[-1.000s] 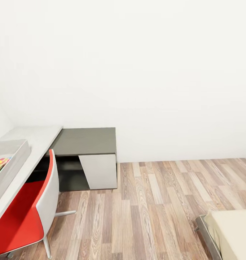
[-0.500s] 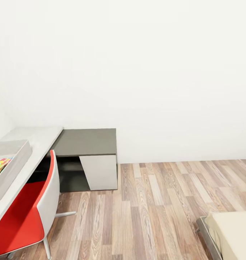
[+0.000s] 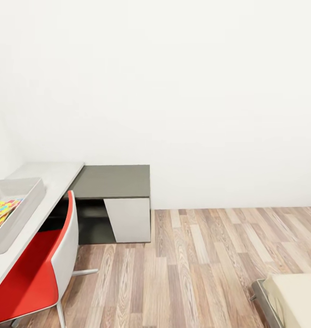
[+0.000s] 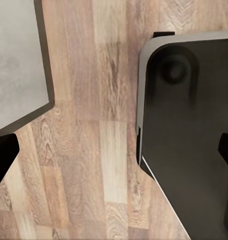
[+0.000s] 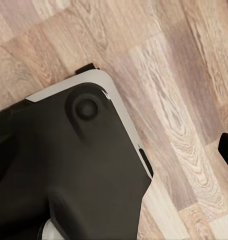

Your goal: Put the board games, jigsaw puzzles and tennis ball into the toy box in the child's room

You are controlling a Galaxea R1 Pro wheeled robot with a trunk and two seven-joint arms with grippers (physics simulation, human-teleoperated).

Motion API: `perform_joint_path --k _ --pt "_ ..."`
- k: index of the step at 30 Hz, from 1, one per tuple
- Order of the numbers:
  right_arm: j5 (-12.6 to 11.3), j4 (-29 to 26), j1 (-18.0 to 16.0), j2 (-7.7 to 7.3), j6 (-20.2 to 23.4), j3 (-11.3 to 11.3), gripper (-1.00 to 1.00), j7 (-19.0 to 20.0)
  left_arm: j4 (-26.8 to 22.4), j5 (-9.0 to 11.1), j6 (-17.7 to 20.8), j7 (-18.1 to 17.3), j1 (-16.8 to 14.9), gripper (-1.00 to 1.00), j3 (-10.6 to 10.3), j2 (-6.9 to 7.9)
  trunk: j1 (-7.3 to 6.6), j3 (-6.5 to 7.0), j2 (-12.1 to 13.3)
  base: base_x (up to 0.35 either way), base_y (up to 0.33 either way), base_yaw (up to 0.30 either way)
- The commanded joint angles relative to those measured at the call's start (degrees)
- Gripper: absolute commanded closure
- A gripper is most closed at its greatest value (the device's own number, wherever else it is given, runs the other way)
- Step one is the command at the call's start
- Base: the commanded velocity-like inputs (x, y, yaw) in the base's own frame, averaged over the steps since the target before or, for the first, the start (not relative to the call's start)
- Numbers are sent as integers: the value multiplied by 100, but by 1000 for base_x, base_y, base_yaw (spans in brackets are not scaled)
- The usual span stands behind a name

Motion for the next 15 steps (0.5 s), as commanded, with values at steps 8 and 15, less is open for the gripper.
perform_joint_path --k 8,15 --pt "-65 -3 -2 -8 -20 47 -100 3 3 44 -8 11 -3 -100 -56 -27 3 63 -10 0 -43 72" --pt "-61 -3 -2 -9 -21 47 -100 3 3 39 -7 10 -3 -100 -57 -27 3 127 -10 0 -227 62"
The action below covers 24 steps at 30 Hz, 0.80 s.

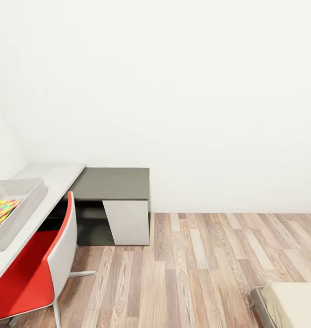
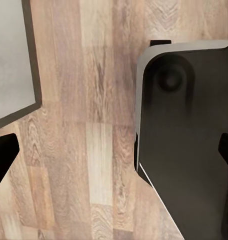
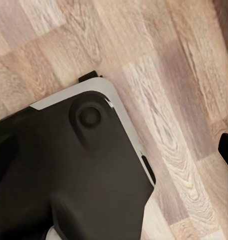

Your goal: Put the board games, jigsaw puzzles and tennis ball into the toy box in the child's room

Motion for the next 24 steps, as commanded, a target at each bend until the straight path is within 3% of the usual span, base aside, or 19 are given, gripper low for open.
perform_joint_path --k 1,24 --pt "-59 -4 -2 -1 -9 48 -100 3 3 48 -17 14 -3 -100 -49 0 3 -1 -10 0 -232 28" --pt "-67 -4 -2 7 -2 48 -100 6 3 56 -28 14 -3 -100 -45 31 3 163 -10 -12 -26 3"
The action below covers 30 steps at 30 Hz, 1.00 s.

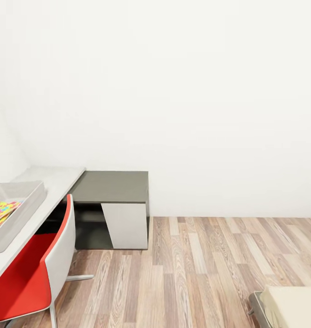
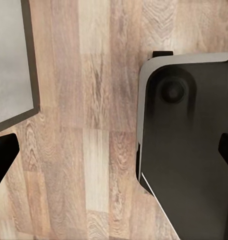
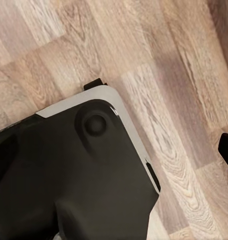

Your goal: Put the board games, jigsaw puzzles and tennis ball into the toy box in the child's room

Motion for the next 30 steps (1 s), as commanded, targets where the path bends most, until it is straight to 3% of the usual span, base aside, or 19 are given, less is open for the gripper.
perform_joint_path --k 1,30 --pt "-60 -2 -2 -1 -12 48 -100 3 3 48 -16 12 -4 -100 -49 -1 3 -11 -11 -10 0 0" --pt "-69 6 15 3 -2 48 -100 1 -5 52 -30 55 -4 -100 -22 -20 3 -10 -11 -1 0 0"
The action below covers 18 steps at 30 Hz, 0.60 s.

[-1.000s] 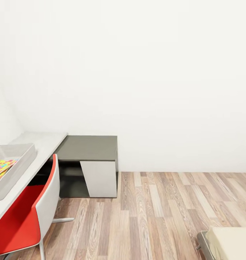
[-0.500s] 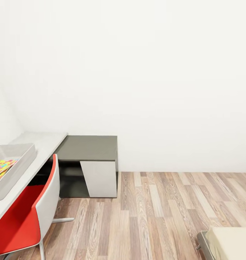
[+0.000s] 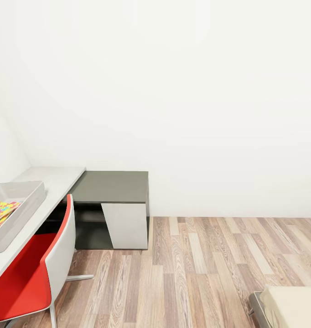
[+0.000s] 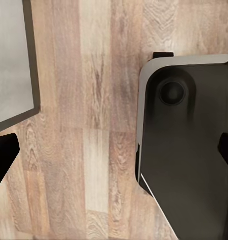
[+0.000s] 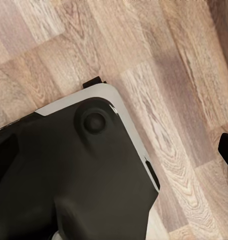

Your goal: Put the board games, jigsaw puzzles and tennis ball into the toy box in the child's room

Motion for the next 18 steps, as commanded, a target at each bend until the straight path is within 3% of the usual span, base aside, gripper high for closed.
perform_joint_path --k 1,18 --pt "-60 -2 -2 1 -12 48 -100 3 0 50 -16 13 -3 -100 -42 -7 3 -11 -11 0 0 0" --pt "-60 -4 -2 -3 -12 48 -100 3 0 53 -18 13 -3 -100 -40 -6 3 -11 -11 0 0 0"
